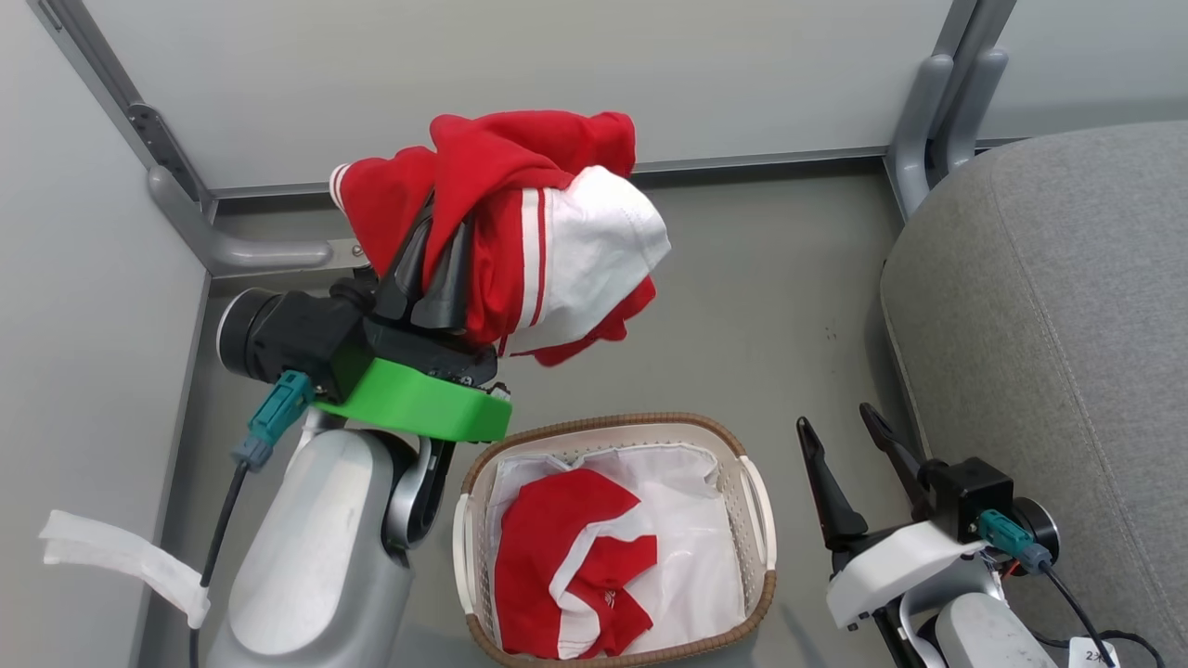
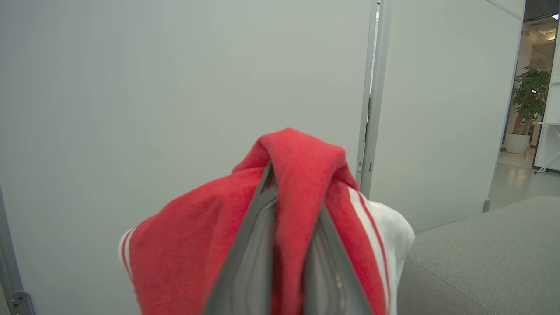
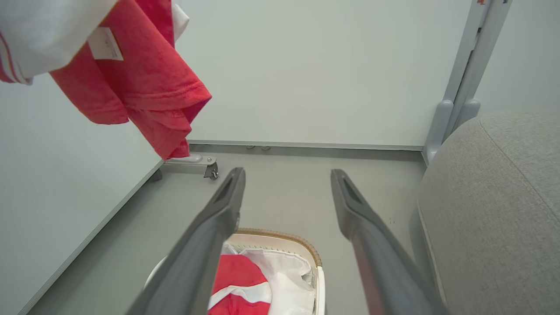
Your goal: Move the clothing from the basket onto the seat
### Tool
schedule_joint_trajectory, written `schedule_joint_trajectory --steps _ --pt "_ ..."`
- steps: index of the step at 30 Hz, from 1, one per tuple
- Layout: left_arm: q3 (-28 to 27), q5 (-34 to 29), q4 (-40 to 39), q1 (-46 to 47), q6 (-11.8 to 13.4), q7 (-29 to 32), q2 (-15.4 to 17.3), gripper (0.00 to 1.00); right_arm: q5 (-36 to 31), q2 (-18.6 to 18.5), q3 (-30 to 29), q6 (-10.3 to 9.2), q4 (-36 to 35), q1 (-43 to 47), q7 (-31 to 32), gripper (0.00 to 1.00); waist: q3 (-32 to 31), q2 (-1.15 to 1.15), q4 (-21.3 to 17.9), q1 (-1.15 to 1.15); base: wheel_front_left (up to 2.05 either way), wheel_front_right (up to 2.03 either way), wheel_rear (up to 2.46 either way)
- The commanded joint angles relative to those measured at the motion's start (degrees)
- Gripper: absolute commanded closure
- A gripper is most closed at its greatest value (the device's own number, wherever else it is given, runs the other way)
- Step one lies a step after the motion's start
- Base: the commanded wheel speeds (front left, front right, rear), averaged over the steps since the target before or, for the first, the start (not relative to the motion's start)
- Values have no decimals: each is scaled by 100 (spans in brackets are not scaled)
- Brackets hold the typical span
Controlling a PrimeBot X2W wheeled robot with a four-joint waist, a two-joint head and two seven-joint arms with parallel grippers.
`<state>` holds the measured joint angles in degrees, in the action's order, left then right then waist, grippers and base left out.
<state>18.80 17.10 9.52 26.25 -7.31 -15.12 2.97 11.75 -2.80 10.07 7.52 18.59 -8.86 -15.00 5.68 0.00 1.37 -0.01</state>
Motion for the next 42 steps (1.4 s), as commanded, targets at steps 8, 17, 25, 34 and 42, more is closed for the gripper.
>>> schedule_joint_trajectory --steps 8,17,25,34,42 --pt "165 108 -32 -108 -20 -5 0 100 70 -21 506 -6 -159 -236 -27 0 38 0 43 1 0 0 0" --pt "417 207 88 -216 -21 -5 -1 100 373 -506 1896 -6 -547 -1439 -27 0 148 0 95 1 0 0 0" --pt "554 261 85 -152 -21 -5 0 100 785 -1002 2822 -6 -682 -2552 -27 0 274 0 147 1 0 0 0" --pt "790 347 44 -39 -21 -5 -2 100 1484 -1170 3714 -6 2 -3326 -27 0 418 0 247 1 0 0 0" --pt "1006 471 -26 -3 -20 -5 -2 100 2047 -1163 4569 -6 640 -3782 -27 0 454 0 274 1 0 0 0"
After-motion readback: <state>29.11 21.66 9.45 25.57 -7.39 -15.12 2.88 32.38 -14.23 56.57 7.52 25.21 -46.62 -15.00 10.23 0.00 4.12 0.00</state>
